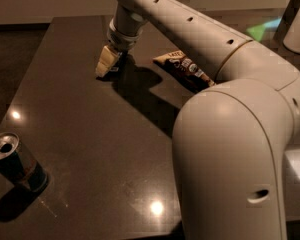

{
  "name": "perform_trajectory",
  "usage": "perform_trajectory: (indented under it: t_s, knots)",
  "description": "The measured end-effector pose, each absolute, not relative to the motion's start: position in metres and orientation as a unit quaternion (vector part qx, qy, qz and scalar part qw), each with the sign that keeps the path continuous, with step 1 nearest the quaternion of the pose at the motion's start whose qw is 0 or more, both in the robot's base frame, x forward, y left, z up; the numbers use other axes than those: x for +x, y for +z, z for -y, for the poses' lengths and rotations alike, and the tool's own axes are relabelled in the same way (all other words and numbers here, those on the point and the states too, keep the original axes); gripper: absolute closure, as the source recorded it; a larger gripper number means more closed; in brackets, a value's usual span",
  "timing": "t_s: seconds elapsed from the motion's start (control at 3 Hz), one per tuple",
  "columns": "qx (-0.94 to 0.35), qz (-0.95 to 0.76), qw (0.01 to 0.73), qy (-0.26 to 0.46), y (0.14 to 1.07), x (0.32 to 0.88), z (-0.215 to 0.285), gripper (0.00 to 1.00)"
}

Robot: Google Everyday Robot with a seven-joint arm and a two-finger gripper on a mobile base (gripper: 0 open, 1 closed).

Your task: Move rxbar blueberry near redbull can

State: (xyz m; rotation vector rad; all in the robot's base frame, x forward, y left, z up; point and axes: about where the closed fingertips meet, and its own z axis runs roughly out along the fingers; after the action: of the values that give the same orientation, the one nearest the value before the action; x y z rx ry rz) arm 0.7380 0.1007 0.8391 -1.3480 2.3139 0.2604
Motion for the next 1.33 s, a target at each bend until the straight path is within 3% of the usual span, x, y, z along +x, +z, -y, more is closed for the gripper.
perform_trajectory:
  t_s: [1.0, 1.33]
  knots:
    - [-0.497, -0.835, 0.22, 0.085, 0.839, 0.736, -0.095, 0.87]
    - [-0.509, -0.826, 0.224, 0.094, 0.85, 0.725, -0.091, 1.0]
